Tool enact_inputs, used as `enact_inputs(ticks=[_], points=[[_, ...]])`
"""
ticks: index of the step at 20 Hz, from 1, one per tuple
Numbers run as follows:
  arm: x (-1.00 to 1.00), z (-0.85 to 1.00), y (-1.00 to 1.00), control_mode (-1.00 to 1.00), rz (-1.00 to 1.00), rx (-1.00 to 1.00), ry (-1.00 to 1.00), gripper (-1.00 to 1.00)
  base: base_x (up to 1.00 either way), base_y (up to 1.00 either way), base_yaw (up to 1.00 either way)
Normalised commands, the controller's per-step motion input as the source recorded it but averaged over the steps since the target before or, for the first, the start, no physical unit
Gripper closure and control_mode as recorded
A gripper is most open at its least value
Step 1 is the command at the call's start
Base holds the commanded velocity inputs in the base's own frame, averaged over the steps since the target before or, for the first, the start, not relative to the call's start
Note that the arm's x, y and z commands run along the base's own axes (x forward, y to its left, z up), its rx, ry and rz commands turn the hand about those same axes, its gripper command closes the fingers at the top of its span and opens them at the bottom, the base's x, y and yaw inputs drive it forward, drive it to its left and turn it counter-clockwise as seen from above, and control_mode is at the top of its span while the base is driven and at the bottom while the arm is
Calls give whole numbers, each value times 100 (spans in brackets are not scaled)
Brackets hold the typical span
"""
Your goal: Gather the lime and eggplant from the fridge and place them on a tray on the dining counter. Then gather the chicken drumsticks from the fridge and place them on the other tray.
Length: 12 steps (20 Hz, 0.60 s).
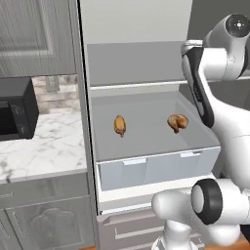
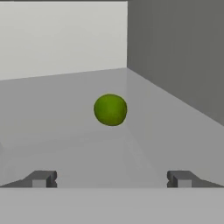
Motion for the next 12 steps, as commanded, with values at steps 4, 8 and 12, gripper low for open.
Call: enact_inputs(ticks=[4,8,12], points=[[58,-16,-10,-100,1,0,0,-100,0,0,0],[57,-10,-2,-100,0,0,0,-100,0,0,0],[46,-1,-10,-100,0,0,0,-100,0,0,0]])
